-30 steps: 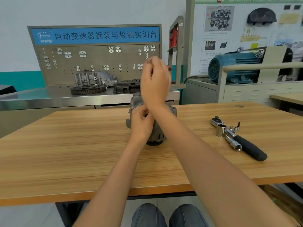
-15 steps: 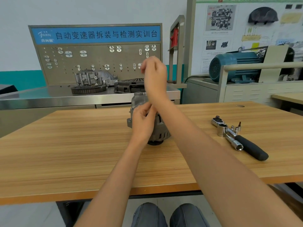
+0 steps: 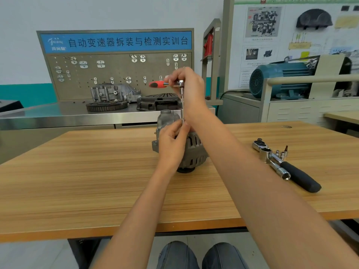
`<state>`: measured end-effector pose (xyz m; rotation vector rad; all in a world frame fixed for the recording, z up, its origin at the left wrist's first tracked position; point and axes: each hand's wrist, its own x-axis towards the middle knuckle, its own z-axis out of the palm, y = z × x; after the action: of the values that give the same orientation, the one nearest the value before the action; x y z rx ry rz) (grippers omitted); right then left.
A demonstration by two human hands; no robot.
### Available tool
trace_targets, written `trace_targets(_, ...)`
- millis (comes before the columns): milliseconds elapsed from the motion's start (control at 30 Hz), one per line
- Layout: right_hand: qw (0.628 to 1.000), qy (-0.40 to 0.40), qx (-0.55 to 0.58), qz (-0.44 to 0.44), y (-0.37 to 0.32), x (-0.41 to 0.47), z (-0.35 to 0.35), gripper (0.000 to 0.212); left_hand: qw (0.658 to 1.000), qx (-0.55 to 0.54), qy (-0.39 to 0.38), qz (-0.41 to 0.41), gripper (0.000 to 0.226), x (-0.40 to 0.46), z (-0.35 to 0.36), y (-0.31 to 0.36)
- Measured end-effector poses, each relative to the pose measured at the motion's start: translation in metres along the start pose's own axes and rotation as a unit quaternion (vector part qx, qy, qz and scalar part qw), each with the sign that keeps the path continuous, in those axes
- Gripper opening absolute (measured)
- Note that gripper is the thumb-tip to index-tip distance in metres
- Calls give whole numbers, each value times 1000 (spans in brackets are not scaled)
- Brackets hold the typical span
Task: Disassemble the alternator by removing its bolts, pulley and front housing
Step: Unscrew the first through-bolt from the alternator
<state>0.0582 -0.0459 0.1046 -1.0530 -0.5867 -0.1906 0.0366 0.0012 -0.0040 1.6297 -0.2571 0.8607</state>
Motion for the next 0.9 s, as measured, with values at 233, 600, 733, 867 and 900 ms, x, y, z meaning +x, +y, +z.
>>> trace_targets(233, 835, 186, -407, -320, 28, -14, 9, 19, 998, -4, 18, -55, 18, 4, -2, -9)
trace_targets(600, 979, 20, -175, -101, 9, -5, 9, 30, 999, -14, 12, -27, 28, 0, -2, -2)
trace_targets(733, 739, 169, -591, -276, 29, -13, 8, 24, 998, -13, 24, -60, 17, 4, -1, -8)
trace_targets(867, 829, 93, -488, -256, 19, -10, 11, 23, 997, -36, 36, -66, 28, 3, -1, -6)
trace_targets(900, 881, 63, -412, -224, 16, -10, 10, 24, 997, -43, 35, -57, 37, 2, -1, -4)
